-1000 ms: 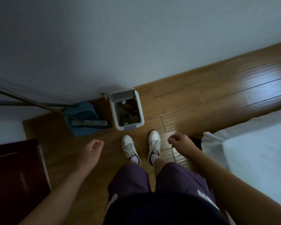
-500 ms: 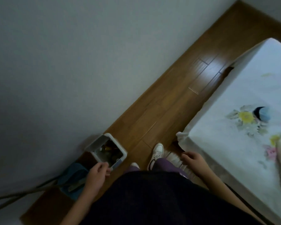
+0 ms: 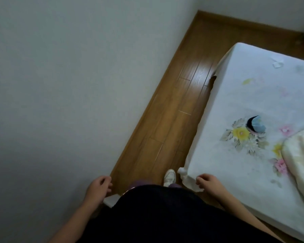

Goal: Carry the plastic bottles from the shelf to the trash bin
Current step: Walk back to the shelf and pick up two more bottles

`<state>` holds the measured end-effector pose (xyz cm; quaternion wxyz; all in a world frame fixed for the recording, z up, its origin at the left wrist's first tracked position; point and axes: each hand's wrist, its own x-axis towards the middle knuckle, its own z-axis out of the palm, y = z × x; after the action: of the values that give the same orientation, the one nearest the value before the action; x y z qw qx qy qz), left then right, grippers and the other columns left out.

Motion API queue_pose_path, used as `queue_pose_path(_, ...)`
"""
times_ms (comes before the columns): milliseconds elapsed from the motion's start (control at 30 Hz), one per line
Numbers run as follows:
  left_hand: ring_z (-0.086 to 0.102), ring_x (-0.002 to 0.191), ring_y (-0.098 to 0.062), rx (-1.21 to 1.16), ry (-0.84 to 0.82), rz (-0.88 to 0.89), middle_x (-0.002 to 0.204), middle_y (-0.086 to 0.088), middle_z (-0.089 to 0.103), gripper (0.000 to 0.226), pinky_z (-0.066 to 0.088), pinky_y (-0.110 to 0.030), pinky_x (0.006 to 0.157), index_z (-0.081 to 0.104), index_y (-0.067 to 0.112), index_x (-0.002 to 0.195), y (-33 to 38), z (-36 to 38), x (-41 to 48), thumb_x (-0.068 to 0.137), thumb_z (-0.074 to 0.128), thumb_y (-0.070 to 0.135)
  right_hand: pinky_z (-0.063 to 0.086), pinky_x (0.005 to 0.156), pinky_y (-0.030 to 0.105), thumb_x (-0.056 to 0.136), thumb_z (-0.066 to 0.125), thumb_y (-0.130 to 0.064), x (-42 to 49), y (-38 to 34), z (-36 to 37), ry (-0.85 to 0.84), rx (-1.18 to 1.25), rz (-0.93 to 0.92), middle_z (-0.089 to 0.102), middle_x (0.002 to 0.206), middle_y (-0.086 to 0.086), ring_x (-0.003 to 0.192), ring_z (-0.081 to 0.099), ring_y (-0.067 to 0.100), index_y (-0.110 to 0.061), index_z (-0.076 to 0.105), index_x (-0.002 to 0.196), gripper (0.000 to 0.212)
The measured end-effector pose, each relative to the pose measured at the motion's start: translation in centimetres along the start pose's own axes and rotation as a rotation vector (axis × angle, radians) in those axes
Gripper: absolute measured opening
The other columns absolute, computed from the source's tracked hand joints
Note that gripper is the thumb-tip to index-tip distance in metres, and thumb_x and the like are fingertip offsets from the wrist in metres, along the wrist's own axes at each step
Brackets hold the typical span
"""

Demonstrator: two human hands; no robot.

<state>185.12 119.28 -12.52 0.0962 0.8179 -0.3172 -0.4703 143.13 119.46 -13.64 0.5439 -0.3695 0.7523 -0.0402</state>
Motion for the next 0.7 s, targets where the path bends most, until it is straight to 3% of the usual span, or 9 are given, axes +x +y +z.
queue_pose_path(100,0.068,0.072,-0.028,-0.027,0.011,0.008,0.085,-0.011,0.073,0.024,0.050,-0.034,0.066,0.068,0.011,0.086,4.3,0.3,1.2,0.100,0.054,0.024,0.056,0.088,0.042,0.097,0.055,-0.025,2.2,-4.5,-3.0,0.013,0.063,-0.050,0.072,0.095,0.004,0.089,0.067,0.019,-0.018,0.066,0.096,0.013)
queue_pose_path(367,0.063,0.061,-0.026,0.044,-0.030,0.025,0.084,-0.018,0.072,0.023,0.040,-0.029,0.056,0.067,0.007,0.085,13.8,0.0,7.8,0.100,0.054,0.019,0.055,0.091,0.037,0.095,0.056,-0.032,7.5,-13.2,-9.1,0.085,0.174,-0.161,0.070,0.101,-0.003,0.097,0.066,0.013,-0.021,0.067,0.106,0.019)
queue_pose_path(567,0.057,0.056,-0.025,0.058,-0.095,0.054,0.077,-0.018,0.068,0.026,0.037,-0.027,0.052,0.064,0.002,0.083,24.4,0.8,16.4,0.101,0.052,0.015,0.052,0.077,0.027,0.095,0.057,-0.028,12.5,-16.0,-13.1,0.149,0.251,-0.053,0.072,0.098,0.001,0.089,0.067,0.014,-0.016,0.067,0.107,0.020)
queue_pose_path(700,0.056,0.057,-0.024,0.112,-0.177,0.119,0.079,-0.017,0.068,0.025,0.037,-0.027,0.052,0.064,0.001,0.086,34.2,2.0,21.7,0.101,0.052,0.016,0.054,0.080,0.036,0.093,0.058,-0.024,15.2,-17.3,-16.1,0.216,0.320,0.082,0.073,0.092,0.002,0.085,0.068,0.016,-0.018,0.068,0.095,0.012)
